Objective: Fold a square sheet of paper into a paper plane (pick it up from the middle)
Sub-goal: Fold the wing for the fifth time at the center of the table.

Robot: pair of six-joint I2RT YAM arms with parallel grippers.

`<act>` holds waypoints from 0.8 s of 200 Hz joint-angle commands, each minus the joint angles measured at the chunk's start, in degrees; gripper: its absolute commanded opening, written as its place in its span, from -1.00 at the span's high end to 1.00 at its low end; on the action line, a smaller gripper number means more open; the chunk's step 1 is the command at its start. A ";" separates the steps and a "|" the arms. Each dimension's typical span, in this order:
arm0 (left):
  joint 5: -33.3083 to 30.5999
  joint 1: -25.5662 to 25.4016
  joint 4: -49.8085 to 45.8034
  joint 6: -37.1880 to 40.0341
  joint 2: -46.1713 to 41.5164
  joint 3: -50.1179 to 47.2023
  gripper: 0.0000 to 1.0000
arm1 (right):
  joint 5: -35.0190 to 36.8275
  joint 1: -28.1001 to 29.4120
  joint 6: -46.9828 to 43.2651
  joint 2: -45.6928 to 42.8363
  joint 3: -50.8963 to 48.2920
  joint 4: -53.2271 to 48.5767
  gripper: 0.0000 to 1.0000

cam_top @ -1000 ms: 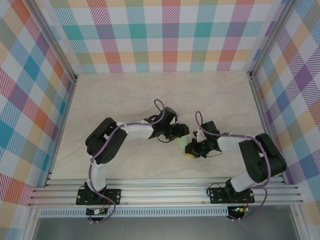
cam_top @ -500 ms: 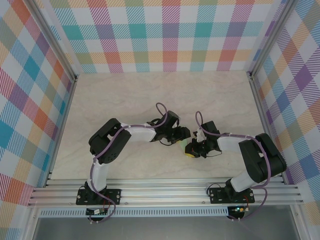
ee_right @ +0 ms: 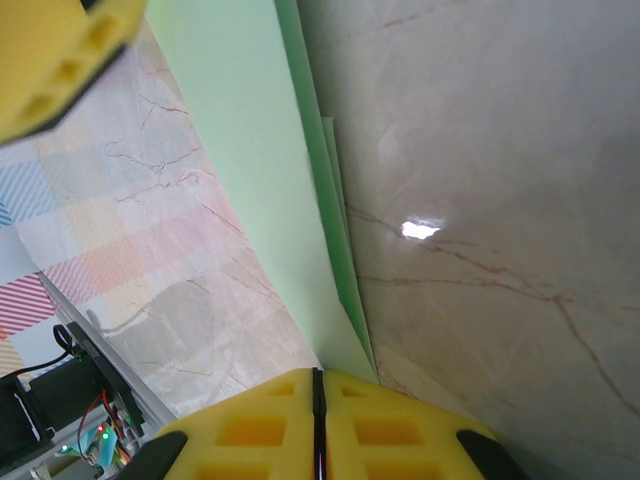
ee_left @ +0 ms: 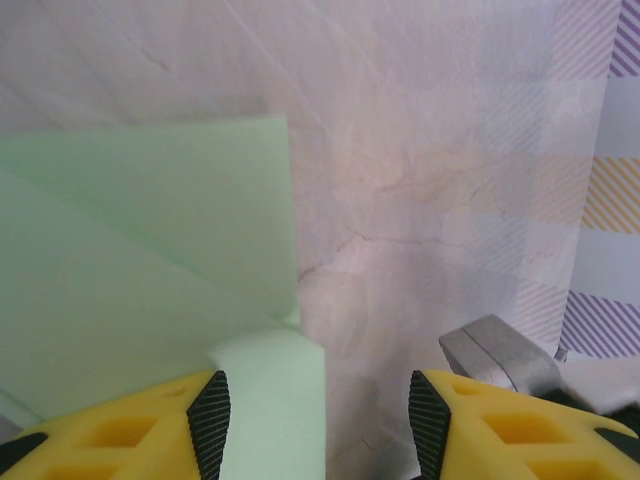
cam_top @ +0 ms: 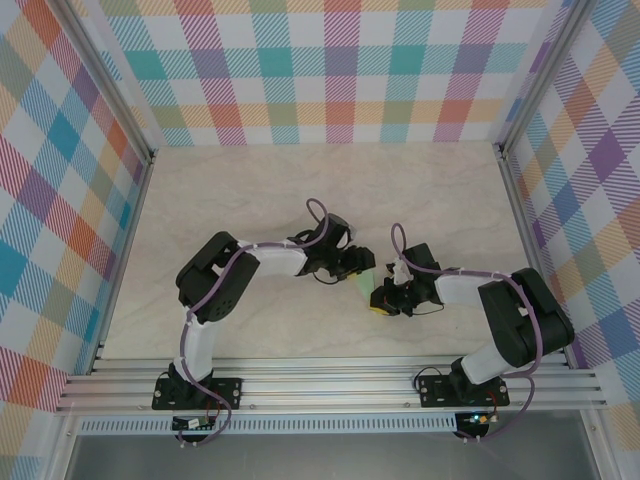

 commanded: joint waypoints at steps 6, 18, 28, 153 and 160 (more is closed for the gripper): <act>-3.86 3.91 -2.76 5.11 2.76 1.28 -0.08 | 4.63 0.66 -0.52 1.33 -2.39 -3.78 0.82; -3.70 4.46 -2.84 5.71 2.94 1.45 -0.08 | 4.52 0.70 -0.69 1.42 -2.35 -3.74 0.82; -3.70 4.79 -2.79 6.23 2.89 1.46 -0.08 | 4.54 0.72 -0.67 1.37 -2.41 -3.70 0.82; -1.83 9.74 -8.49 9.66 -3.85 2.53 -0.10 | 3.06 0.71 -1.13 1.50 -1.51 -3.31 0.80; -1.52 9.59 -7.62 8.75 -5.06 1.55 -0.11 | 2.88 0.72 -1.14 1.44 -1.31 -3.35 0.79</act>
